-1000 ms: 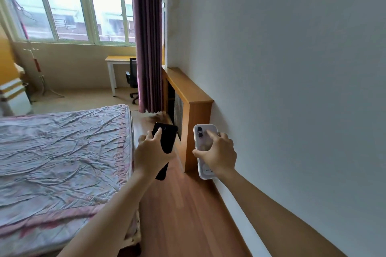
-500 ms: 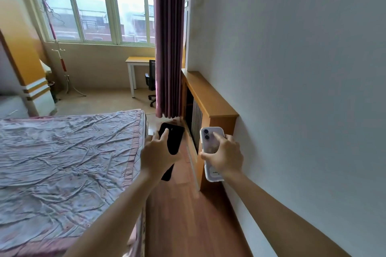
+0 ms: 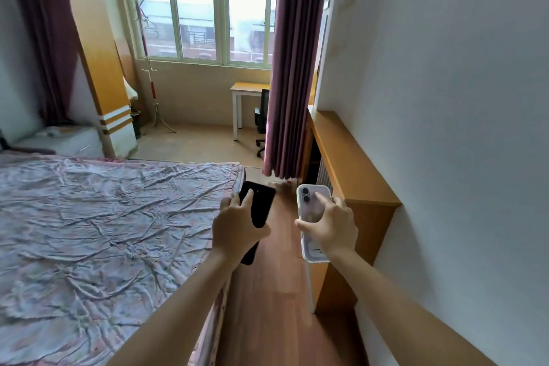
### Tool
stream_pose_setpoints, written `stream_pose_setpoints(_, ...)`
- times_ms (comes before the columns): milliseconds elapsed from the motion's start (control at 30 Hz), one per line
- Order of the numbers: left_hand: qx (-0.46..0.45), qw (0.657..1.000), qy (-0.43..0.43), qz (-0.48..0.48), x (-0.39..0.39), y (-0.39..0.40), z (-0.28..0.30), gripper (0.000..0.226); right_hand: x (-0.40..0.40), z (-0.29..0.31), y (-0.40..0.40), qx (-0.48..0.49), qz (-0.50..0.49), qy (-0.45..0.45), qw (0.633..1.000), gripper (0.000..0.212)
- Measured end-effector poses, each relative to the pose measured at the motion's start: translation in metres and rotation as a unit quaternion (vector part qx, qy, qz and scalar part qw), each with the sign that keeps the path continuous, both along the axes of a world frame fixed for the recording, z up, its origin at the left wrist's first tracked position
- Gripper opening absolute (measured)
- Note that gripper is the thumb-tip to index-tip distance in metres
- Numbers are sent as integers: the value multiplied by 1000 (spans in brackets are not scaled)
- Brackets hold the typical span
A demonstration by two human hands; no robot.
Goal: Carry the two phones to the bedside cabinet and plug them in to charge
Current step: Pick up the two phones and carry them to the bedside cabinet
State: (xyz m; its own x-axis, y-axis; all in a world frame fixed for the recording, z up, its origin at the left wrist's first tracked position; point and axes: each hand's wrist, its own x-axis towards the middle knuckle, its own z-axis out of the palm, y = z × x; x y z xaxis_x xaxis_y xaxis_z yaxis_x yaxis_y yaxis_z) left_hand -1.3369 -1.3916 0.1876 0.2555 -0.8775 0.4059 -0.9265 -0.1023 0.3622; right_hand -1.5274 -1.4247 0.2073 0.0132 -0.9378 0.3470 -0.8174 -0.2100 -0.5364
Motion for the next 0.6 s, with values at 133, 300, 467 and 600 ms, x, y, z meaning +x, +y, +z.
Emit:
stream_pose_setpoints(133, -1, 999, -8, 37, 10, -57, 0, 82, 13, 1, -66, 12, 23, -12, 1000, 79)
stream_pose_setpoints(300, -2, 998, 7, 59, 26, -121, 7, 84, 27, -1, -139, 3, 41, -2, 999, 80)
stream_pose_setpoints(467, -4, 998, 8, 65, 48, -182, 7, 86, 49, -11, -206, 10, 54, -24, 998, 81)
stream_pose_setpoints(600, -5, 997, 15, 71, 73, -235, 5, 87, 74, -15, -259, 12, 53, -33, 998, 82)
